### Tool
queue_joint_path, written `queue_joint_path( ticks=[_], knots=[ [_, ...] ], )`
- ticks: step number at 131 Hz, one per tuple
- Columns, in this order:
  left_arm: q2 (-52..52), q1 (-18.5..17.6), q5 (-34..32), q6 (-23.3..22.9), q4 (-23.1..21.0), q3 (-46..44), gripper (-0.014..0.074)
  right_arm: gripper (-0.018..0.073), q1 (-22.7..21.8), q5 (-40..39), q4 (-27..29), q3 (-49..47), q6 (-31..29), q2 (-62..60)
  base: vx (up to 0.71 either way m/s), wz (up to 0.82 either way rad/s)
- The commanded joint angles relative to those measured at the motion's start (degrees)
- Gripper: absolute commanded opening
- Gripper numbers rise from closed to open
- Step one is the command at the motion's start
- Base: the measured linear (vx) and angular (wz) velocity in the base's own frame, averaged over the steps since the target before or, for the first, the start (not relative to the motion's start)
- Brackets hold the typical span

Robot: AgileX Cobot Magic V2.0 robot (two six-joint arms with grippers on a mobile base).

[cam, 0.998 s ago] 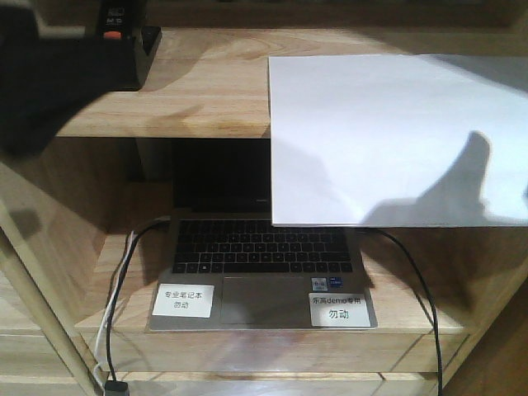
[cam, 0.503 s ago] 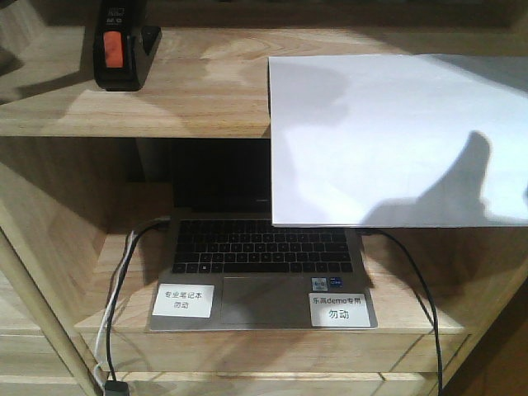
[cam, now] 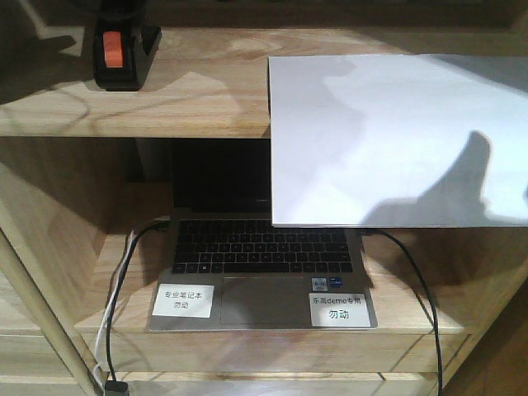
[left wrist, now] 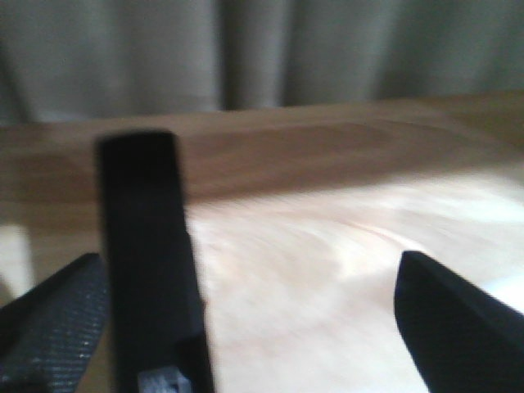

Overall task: Grab stapler and paper to desk for stapling
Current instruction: 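Close the left gripper around the black stapler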

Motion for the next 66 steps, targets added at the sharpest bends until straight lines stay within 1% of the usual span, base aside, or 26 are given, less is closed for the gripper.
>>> queue_joint_path(
  ticks=[1, 9, 16, 24, 35, 44, 55, 66],
  knots=[
    [-0.10, -0.08, -0.51, -0.63, 2.77, -4.03, 0.0660, 0.0396, -0.26, -4.01, -0.07, -1.62, 0.00, 0.53, 0.00, 0.00],
    [1.00, 0.70, -0.18, -1.27, 2.55, -4.63, 0.0660, 0.0396, -0.26, -4.01, -0.07, -1.62, 0.00, 0.53, 0.00, 0.00],
    [1.77, 1.43, 0.11, -3.54, 2.51, -4.63, 0.0660, 0.0396, -0.26, -4.01, -0.07, -1.62, 0.00, 0.53, 0.00, 0.00],
    [2.46, 2.37, 0.88, -4.61, 2.40, -4.63, 0.0660, 0.0396, -0.26, -4.01, -0.07, -1.62, 0.00, 0.53, 0.00, 0.00],
    [3.22, 3.21, 1.53, -4.56, 2.35, -4.63, 0.0660, 0.0396, -0.26, -4.01, -0.07, -1.62, 0.00, 0.53, 0.00, 0.00],
    [3.87, 3.93, 1.53, -4.43, 1.25, -4.63, 0.0659, 0.0396, -0.26, -4.01, -0.07, -1.62, 0.00, 0.53, 0.00, 0.00],
    [4.47, 3.93, 1.47, -4.43, 0.78, -4.63, 0.0654, 0.0396, -0.26, -4.01, -0.07, -1.62, 0.00, 0.53, 0.00, 0.00],
    [4.92, 3.93, 1.51, -3.37, 0.56, -4.63, 0.0638, 0.0396, -0.26, -4.01, -0.07, -1.62, 0.00, 0.53, 0.00, 0.00]
  ],
)
